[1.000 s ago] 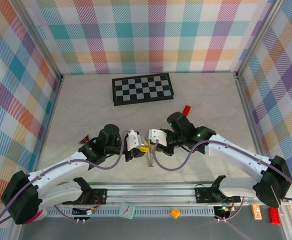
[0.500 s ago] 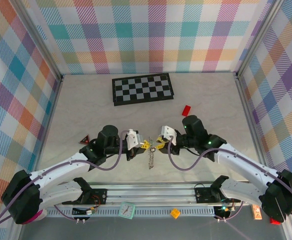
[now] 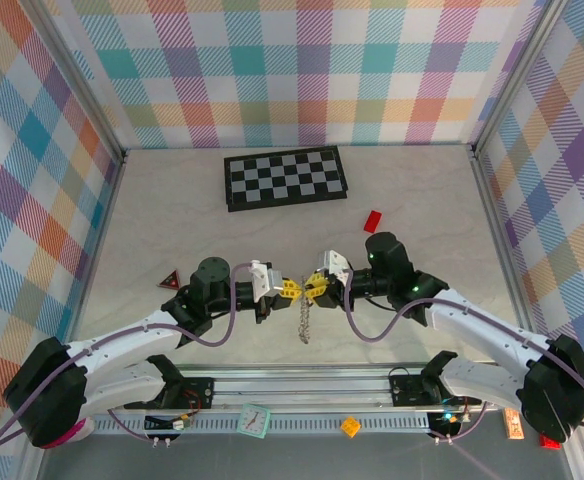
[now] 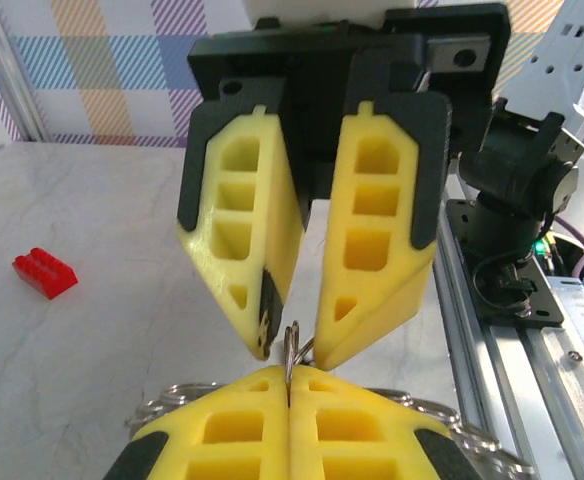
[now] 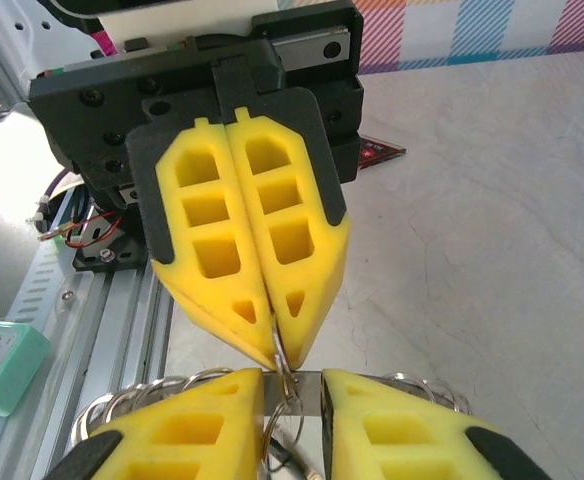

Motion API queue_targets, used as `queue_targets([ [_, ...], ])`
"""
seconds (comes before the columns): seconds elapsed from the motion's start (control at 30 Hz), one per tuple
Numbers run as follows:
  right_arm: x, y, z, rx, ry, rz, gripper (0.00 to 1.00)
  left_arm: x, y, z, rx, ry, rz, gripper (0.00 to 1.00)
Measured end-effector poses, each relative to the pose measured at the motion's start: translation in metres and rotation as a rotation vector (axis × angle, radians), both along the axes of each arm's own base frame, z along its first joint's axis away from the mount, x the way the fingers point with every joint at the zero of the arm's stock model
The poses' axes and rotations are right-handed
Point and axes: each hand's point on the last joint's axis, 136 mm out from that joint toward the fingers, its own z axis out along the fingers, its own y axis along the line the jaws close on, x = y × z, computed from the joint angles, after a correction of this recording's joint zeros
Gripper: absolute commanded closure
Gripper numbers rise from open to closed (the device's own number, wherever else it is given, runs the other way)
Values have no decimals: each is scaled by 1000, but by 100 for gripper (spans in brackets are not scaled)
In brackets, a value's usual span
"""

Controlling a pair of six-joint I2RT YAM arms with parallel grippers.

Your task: Put the keys on the keyring

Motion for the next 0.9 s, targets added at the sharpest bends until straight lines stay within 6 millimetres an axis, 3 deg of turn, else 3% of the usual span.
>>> queue_targets([
  [0.23, -1, 2, -3, 0, 33, 11, 100, 0, -1, -1, -9, 15, -5, 100],
  [0.37, -1, 2, -3, 0, 29, 15, 100, 1, -1, 0, -14, 17, 4, 76],
  [0.4, -1, 2, -4, -10, 27, 13, 100, 2, -1, -1, -10, 14, 10, 75],
  [0.9, 2, 3, -7, -265, -114, 39, 100, 10, 5, -18, 181, 23, 42, 80],
])
